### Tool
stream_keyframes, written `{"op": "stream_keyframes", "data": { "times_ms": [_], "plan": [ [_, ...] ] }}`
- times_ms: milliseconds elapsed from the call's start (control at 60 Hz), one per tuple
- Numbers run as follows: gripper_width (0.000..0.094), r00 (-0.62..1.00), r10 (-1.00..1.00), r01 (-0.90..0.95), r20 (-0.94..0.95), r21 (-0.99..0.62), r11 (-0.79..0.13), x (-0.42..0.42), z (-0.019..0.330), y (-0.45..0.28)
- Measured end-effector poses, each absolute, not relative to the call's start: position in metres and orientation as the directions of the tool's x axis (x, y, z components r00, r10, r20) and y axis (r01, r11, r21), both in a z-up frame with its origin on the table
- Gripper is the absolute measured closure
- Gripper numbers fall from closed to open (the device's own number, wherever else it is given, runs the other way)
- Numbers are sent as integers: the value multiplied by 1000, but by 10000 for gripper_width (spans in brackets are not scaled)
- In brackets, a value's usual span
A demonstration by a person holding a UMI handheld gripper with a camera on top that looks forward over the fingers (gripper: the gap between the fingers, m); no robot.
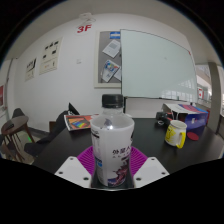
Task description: Pour water
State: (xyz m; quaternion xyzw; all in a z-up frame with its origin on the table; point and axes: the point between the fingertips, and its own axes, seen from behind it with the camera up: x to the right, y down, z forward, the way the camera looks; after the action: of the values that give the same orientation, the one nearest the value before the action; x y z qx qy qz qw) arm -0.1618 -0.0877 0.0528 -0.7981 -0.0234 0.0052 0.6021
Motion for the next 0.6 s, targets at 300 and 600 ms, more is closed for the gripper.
{"op": "stream_keyframes", "data": {
  "times_ms": [300,600],
  "plan": [
    [535,929,196,-278,-314,-941,-191,-180,182,-78],
    [536,148,279,-920,-949,-235,-313,-96,293,-19]
  ]
}}
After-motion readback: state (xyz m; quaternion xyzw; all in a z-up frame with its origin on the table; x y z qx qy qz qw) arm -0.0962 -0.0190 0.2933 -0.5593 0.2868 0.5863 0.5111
